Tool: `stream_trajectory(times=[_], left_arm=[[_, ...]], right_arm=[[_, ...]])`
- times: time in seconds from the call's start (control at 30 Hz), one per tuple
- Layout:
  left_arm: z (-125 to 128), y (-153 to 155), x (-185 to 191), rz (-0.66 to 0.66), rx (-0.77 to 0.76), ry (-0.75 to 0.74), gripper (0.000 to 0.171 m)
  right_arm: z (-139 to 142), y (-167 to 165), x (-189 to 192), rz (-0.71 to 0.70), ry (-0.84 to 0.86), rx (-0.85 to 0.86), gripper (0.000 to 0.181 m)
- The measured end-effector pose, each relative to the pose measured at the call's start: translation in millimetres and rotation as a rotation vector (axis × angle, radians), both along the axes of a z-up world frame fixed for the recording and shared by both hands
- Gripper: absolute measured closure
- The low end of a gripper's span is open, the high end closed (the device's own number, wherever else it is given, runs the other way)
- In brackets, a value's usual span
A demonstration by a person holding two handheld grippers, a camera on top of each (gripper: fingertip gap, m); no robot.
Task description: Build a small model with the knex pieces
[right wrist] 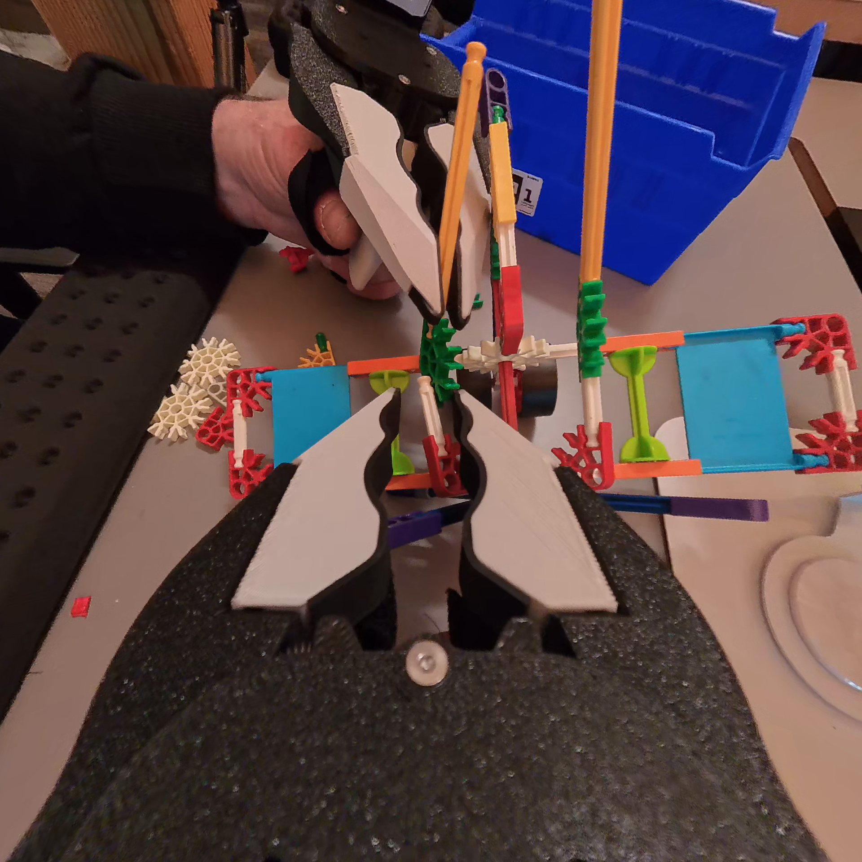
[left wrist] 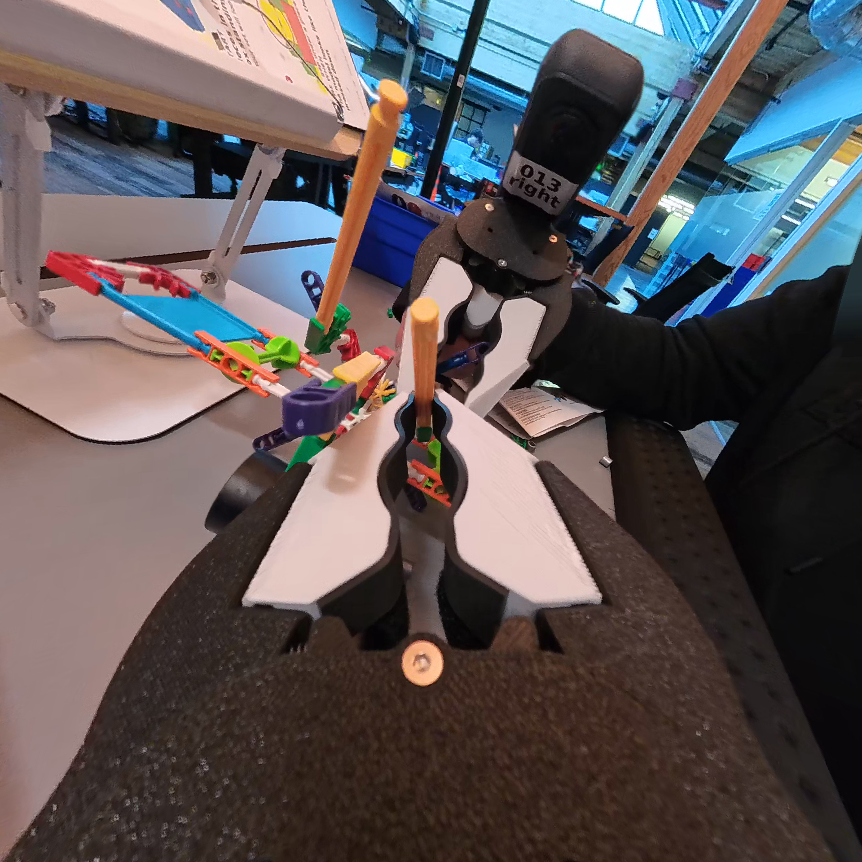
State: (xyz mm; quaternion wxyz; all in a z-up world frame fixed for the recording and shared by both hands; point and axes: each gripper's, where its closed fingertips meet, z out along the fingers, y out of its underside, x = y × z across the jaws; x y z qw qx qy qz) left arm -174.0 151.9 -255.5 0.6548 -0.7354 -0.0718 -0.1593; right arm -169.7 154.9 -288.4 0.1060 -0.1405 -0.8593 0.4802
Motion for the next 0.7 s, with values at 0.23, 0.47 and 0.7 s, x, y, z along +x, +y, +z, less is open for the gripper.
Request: stream_trajectory(times=[0.23, 0.47, 0.7], left_arm=[[-0.8, -1.5, 1.0, -0.005, -0.001, -0.002, 0.166], [1.2, -1.8, 1.2, 0.007, 0.028, -0.031, 0.165], [4.0, -3.9, 4.2, -0.002, 0.051, -0.049, 0.161]], right_arm=[[0.9, -0.1, -0.2, 0.000, -0.002, -0.006, 0.162], [4.9, 1.9, -2.7, -0.009, 0.010, -0.021, 0.168], [6.3, 1.0, -4.5, -0.014, 0.019, -0.033, 0.170]])
